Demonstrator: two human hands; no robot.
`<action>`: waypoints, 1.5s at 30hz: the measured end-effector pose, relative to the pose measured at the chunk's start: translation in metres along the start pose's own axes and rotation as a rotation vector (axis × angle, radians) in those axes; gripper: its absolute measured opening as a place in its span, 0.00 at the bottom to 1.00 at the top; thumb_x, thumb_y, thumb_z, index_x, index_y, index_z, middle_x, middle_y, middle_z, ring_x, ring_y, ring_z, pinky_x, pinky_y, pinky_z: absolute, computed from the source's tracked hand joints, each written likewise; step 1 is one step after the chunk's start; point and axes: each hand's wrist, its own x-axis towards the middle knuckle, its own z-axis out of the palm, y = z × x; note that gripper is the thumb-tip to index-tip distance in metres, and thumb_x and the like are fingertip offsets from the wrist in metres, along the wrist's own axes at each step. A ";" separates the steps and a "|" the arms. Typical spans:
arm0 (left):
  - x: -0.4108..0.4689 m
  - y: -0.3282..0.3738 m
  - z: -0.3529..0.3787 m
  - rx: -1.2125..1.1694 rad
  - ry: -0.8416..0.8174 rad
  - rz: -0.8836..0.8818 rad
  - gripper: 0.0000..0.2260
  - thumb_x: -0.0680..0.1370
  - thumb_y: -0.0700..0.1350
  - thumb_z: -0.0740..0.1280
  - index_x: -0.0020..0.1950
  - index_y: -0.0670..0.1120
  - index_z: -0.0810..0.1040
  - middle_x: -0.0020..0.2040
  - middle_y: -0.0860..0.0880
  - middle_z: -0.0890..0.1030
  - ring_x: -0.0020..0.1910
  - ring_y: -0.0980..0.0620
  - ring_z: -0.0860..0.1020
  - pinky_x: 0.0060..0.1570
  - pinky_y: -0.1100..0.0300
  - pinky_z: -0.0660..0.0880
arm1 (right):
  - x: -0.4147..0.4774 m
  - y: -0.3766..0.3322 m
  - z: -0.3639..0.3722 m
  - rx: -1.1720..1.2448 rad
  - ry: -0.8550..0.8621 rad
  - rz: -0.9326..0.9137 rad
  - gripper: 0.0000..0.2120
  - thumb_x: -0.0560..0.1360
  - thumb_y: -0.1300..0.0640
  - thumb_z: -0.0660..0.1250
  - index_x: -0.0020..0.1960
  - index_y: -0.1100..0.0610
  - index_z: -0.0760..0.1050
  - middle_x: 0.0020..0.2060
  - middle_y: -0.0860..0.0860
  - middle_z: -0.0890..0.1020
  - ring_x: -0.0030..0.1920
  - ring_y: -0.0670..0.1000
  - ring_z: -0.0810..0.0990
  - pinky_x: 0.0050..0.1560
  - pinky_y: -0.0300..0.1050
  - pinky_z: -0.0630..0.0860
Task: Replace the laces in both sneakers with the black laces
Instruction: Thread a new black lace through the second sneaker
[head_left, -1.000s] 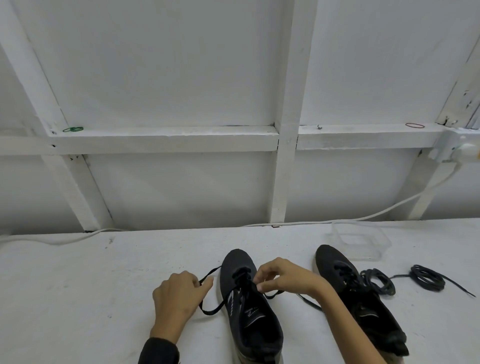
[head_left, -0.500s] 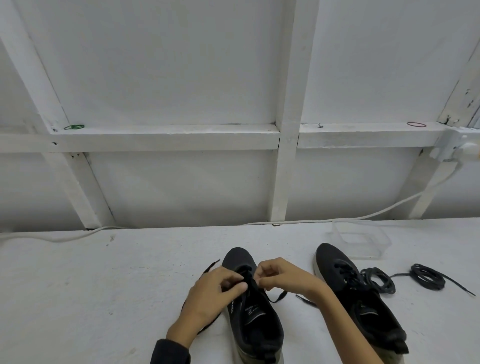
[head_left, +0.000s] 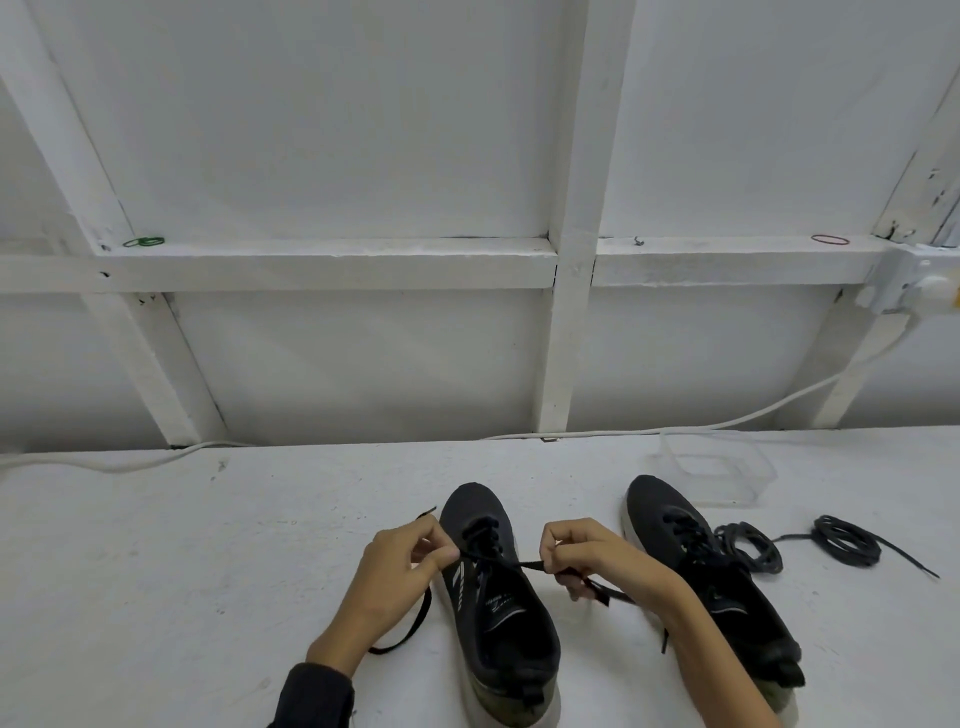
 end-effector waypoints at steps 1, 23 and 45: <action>-0.001 -0.001 -0.001 0.005 0.009 -0.002 0.06 0.76 0.43 0.70 0.39 0.50 0.79 0.40 0.58 0.84 0.44 0.59 0.82 0.53 0.58 0.78 | -0.002 0.001 -0.001 0.008 0.001 0.005 0.02 0.70 0.61 0.64 0.39 0.59 0.73 0.26 0.51 0.68 0.27 0.49 0.64 0.33 0.40 0.66; -0.029 0.002 -0.039 -0.349 -0.154 -0.159 0.17 0.78 0.53 0.68 0.33 0.45 0.76 0.35 0.48 0.79 0.44 0.47 0.82 0.58 0.52 0.78 | -0.028 0.000 -0.025 -0.159 -0.195 0.092 0.08 0.77 0.58 0.69 0.50 0.63 0.81 0.31 0.54 0.78 0.31 0.51 0.72 0.38 0.41 0.70; -0.010 0.085 0.000 -0.902 0.118 -0.081 0.09 0.74 0.48 0.68 0.49 0.44 0.81 0.39 0.49 0.80 0.36 0.52 0.75 0.41 0.60 0.76 | 0.002 -0.074 0.045 0.516 0.094 -0.316 0.05 0.74 0.59 0.68 0.45 0.58 0.82 0.39 0.57 0.82 0.41 0.55 0.82 0.52 0.47 0.78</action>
